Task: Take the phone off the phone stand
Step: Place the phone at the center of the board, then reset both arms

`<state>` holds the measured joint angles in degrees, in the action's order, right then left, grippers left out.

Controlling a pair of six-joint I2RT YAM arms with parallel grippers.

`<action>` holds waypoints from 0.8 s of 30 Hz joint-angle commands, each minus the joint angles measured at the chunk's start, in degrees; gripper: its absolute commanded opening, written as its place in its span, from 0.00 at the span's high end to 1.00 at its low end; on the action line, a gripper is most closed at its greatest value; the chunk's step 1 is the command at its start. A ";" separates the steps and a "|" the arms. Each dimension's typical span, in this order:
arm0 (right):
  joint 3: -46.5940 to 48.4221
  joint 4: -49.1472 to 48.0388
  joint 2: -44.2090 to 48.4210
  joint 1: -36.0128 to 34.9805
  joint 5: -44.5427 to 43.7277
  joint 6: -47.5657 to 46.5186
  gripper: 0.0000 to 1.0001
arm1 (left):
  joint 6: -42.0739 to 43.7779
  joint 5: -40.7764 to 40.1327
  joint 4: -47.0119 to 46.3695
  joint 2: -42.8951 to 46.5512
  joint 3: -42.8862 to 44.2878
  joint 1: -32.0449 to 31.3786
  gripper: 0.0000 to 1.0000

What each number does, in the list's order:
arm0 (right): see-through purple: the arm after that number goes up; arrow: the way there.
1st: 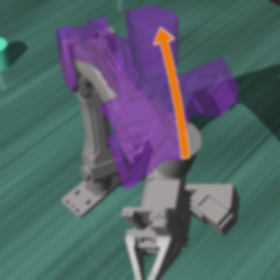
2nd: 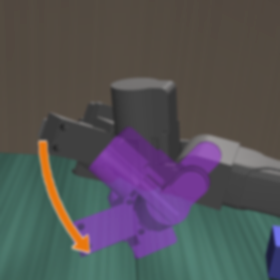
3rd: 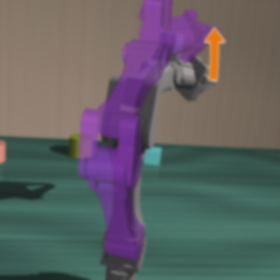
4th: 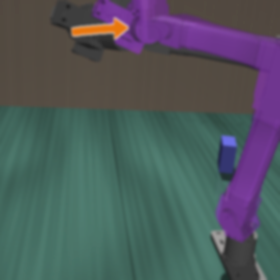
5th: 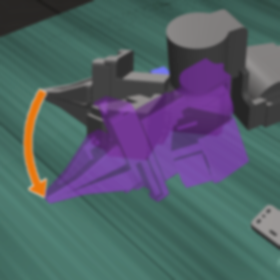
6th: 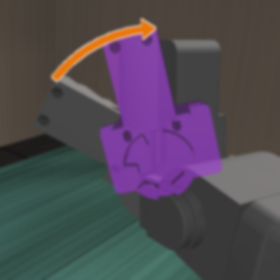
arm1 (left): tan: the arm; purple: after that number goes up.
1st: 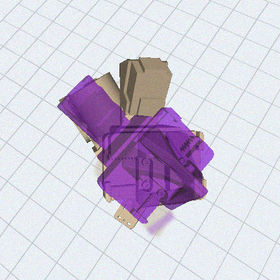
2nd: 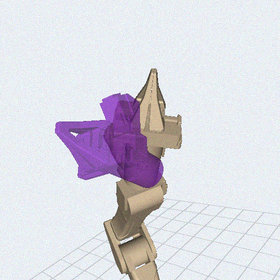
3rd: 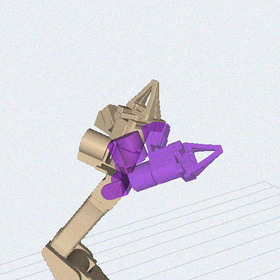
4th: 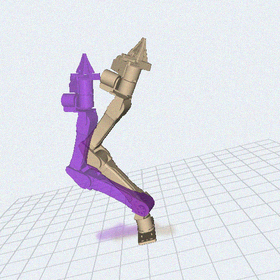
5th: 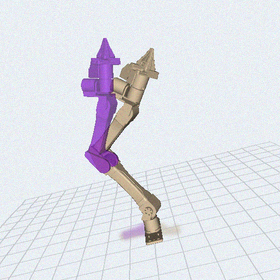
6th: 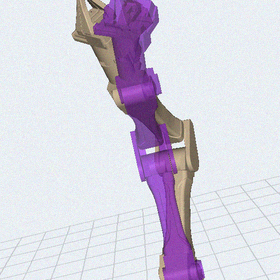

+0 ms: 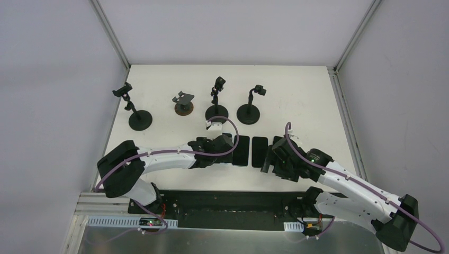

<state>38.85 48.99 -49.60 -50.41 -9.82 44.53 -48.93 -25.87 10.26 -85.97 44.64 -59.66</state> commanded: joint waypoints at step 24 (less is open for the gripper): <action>12.24 -5.51 -2.90 31.69 34.05 -8.54 0.05 | 24.26 1.99 34.52 35.95 15.44 23.60 0.01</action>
<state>48.34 44.82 -58.70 -26.76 11.16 37.26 -29.78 -26.94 33.76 -55.35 56.45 -41.56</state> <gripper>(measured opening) 0.952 0.990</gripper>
